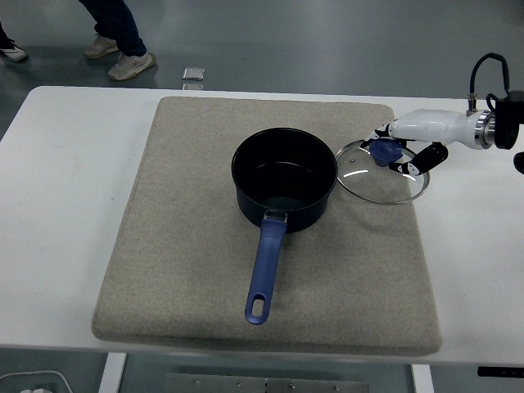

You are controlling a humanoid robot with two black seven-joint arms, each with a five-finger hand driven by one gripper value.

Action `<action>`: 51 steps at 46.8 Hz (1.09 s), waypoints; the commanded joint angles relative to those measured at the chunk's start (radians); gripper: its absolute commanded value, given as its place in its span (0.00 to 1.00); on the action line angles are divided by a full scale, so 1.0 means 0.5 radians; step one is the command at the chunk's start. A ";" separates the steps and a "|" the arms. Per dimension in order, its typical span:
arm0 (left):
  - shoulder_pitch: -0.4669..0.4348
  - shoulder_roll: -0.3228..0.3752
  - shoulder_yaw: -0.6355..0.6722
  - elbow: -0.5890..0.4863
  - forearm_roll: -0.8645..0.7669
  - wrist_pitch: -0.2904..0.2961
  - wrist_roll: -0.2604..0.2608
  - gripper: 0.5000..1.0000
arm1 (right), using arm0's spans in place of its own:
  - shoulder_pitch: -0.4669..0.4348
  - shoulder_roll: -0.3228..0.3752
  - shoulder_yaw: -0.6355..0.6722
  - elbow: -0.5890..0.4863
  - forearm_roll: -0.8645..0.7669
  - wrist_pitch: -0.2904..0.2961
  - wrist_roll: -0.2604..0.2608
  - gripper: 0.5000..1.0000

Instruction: Lift the pot lid and place it to the right of the pot.

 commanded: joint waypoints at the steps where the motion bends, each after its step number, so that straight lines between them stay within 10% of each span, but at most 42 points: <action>1: 0.002 0.000 0.001 0.000 0.000 0.000 0.000 1.00 | -0.018 0.006 0.001 0.005 0.019 -0.015 0.000 0.00; 51: -0.001 0.000 -0.002 0.000 0.000 0.000 0.000 1.00 | -0.076 0.043 0.008 0.005 0.117 -0.013 0.000 0.00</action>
